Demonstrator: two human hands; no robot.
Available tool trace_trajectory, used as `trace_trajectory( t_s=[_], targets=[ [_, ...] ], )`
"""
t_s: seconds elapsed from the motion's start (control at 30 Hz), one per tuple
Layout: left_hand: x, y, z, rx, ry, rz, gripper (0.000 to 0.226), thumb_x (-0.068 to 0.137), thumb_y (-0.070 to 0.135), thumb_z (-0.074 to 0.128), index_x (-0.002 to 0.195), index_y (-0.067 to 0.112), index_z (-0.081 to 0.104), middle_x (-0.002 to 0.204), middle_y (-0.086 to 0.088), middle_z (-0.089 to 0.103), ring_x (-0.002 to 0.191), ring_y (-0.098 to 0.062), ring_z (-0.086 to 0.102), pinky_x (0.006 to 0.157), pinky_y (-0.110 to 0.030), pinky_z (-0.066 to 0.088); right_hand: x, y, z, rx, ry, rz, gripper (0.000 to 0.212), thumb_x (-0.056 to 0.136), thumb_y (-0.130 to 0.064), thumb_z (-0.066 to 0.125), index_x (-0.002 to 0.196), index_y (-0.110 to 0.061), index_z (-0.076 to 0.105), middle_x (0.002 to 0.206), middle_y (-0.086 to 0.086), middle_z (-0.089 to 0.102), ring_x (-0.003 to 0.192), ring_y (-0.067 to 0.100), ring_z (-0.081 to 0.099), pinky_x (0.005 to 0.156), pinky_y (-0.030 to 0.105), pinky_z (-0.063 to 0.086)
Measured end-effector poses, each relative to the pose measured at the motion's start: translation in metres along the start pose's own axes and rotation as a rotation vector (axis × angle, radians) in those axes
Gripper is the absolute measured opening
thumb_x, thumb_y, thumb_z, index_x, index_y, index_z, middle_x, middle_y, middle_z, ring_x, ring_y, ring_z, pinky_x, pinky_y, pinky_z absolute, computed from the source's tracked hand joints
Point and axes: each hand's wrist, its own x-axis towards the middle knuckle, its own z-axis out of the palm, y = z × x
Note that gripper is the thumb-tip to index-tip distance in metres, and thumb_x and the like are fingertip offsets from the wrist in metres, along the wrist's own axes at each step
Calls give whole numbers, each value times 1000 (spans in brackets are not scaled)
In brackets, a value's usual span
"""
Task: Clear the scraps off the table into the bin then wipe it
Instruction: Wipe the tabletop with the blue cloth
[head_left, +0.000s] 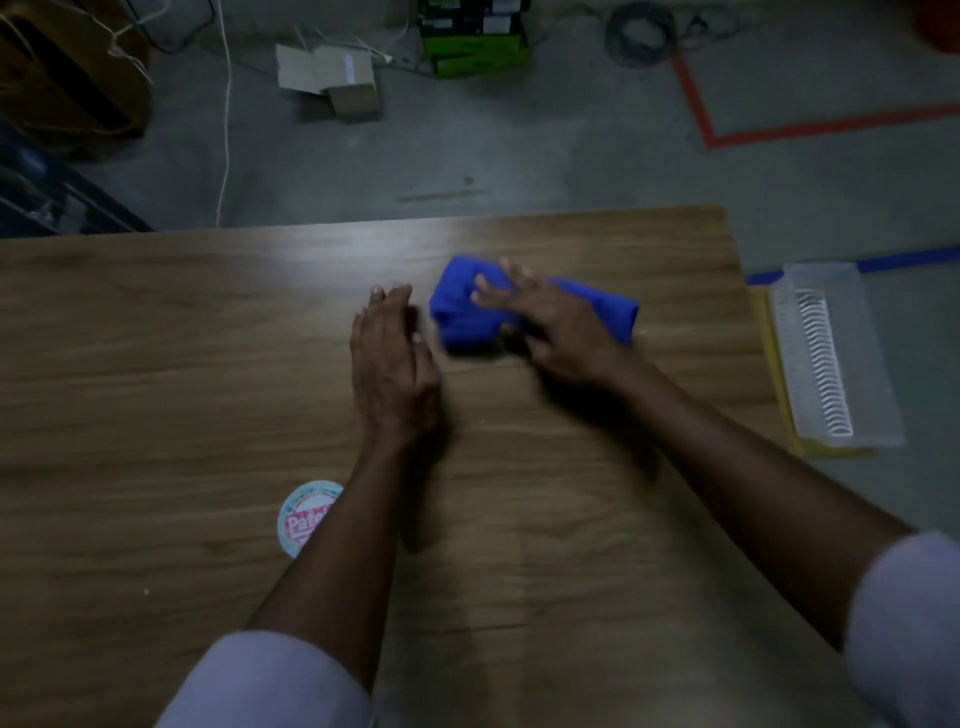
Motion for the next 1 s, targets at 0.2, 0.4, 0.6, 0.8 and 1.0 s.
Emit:
trace_trajectory(
  t_s=[0.2,0.4,0.6,0.8,1.0],
  targets=[
    [-3,5,-11,-173,65,-47,44,98,19,36,128,1,64,131,-13,65,136,-31,50,123,-43,25,-29,-35,-34,187,114,165,37,97,-20,56,130,-7,66,120,11,72,108,18,66,83,19,41],
    [-5,3,-6,-162,122,-21,35,99,14,41,120,5,68,127,-10,67,134,-24,49,122,-45,28,8,12,-10,-45,77,129,47,99,-19,54,146,-23,51,156,2,42,151,31,26,123,42,21],
    [-23,10,-25,-205,177,-149,24,91,2,52,102,4,72,106,-15,73,116,-37,63,115,-54,33,-101,-63,8,159,-81,-111,43,91,-15,50,129,-3,65,130,15,67,127,19,55,107,32,42],
    [-76,22,-38,-52,186,-1,23,81,9,50,87,10,73,92,-5,73,109,-29,64,113,-48,36,-41,-19,-33,33,243,271,43,100,-27,50,138,-9,60,136,18,62,126,35,58,105,35,39],
    [-117,36,-44,-58,127,-51,17,76,6,55,80,11,71,85,-5,70,101,-31,64,94,-41,43,-104,-46,28,5,-32,-108,51,90,-8,49,139,-13,59,149,6,52,146,30,36,125,42,19]
  ],
)
